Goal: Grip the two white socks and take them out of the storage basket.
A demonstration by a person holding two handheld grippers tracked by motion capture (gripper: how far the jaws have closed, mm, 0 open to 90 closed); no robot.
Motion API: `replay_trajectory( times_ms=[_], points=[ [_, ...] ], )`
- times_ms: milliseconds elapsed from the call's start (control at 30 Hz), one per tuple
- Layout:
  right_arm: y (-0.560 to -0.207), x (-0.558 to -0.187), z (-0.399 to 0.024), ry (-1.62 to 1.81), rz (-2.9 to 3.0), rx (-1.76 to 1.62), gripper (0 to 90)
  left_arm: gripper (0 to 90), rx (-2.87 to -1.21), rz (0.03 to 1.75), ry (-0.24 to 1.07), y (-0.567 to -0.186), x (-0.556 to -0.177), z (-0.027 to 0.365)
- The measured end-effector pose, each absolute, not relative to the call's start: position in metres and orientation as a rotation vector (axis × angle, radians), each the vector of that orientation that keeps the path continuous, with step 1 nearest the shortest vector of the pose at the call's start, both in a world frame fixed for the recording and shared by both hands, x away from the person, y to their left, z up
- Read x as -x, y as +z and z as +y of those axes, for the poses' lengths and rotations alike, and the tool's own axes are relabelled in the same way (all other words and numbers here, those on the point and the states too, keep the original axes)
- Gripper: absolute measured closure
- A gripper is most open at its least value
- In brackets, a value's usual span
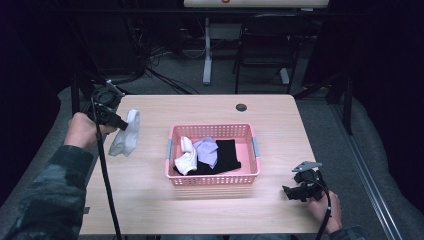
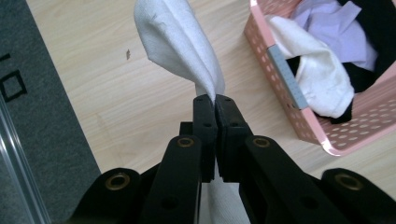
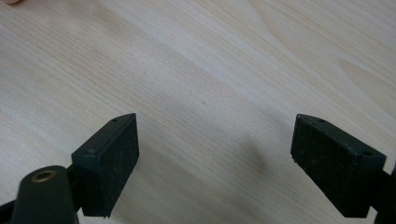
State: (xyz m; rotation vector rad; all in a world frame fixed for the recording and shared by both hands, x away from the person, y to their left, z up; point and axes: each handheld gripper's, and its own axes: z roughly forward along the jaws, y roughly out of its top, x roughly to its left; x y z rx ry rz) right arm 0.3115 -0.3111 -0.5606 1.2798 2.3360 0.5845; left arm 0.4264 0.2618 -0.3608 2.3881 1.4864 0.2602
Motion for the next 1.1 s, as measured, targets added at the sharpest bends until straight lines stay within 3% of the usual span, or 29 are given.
replay_trajectory(
  times_ms=[1100],
  points=[
    [-0.561, -0.312, -0.31, 0.579, 2.346, -1.276, 14.5, 88.0, -2.303, 1.76, 0.177, -0.48, -0.433, 0.316]
  ],
)
